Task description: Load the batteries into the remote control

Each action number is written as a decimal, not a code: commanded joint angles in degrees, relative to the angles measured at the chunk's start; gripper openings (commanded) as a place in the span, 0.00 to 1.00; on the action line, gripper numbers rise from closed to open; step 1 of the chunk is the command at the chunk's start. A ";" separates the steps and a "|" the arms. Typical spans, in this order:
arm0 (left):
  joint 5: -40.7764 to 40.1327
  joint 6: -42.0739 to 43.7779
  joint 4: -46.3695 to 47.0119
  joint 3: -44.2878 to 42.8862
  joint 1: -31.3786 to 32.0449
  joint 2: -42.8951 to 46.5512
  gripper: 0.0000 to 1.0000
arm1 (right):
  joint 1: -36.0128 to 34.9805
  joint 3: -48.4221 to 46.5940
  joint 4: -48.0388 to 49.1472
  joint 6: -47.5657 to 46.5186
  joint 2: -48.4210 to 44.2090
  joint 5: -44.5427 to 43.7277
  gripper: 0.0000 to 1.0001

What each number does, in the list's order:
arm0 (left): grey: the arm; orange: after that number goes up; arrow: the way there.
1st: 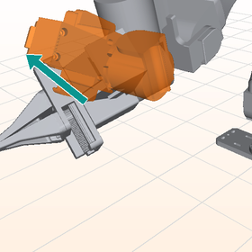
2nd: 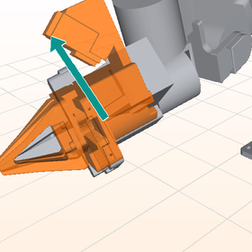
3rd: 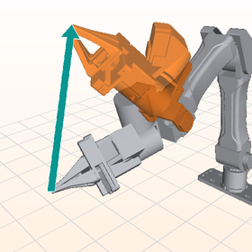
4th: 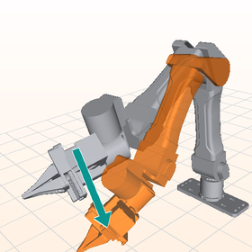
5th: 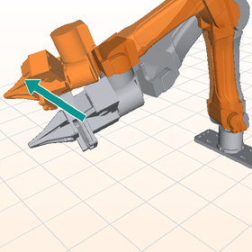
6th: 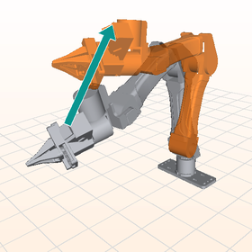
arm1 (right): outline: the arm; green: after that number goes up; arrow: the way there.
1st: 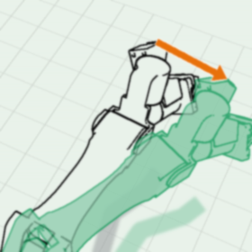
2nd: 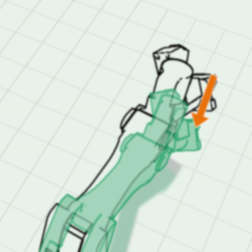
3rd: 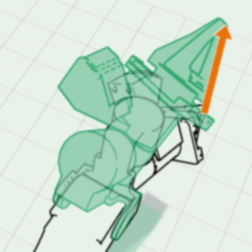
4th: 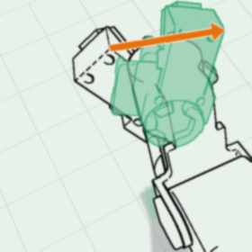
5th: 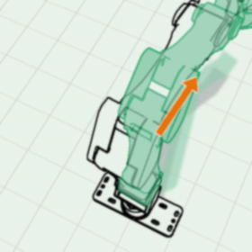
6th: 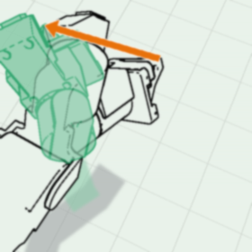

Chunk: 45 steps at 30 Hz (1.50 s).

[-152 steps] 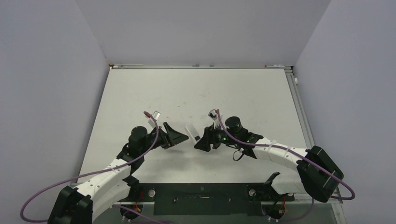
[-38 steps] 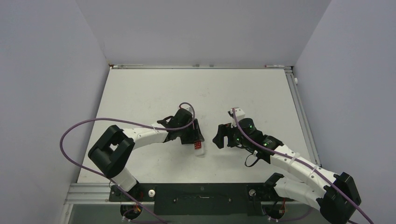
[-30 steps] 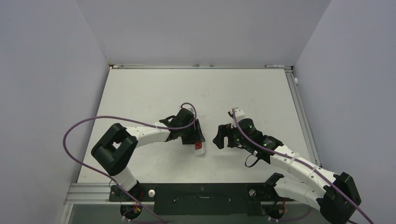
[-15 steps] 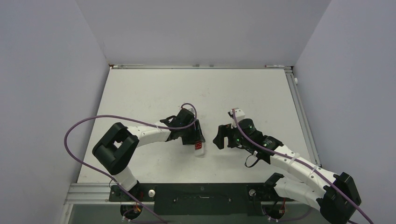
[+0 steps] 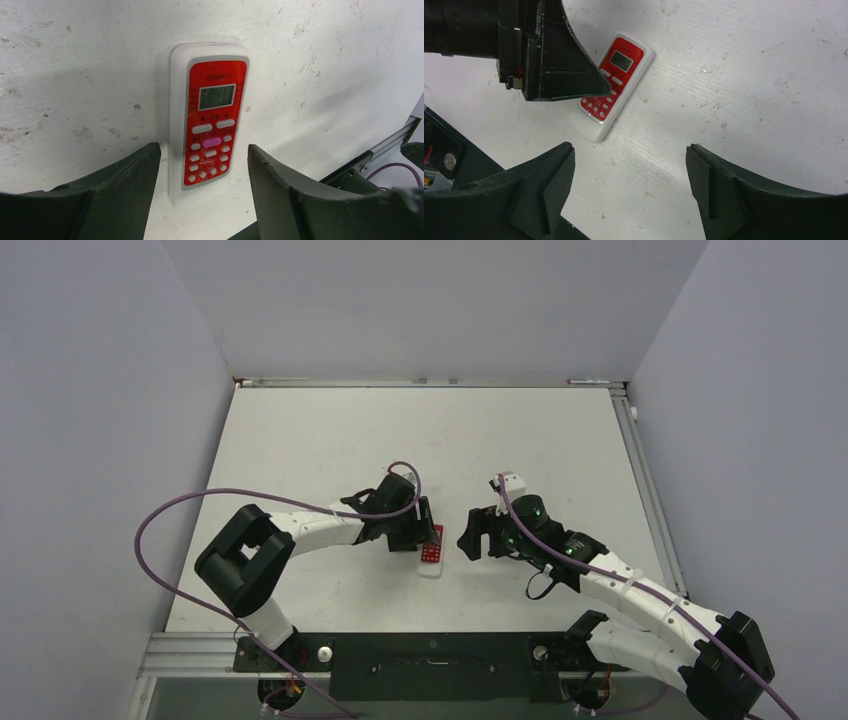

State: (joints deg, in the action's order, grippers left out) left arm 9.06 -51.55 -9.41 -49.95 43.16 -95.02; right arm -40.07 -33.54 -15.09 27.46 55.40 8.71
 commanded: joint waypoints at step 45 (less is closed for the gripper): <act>-5.17 25.69 -24.00 -3.58 -12.56 46.21 0.96 | 0.40 -11.62 -6.72 -5.27 -11.32 -28.33 0.81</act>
State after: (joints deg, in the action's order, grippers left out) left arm 7.40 -31.09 -30.11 -49.98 30.92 -51.90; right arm -40.05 -43.57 -23.31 23.70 45.56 -16.10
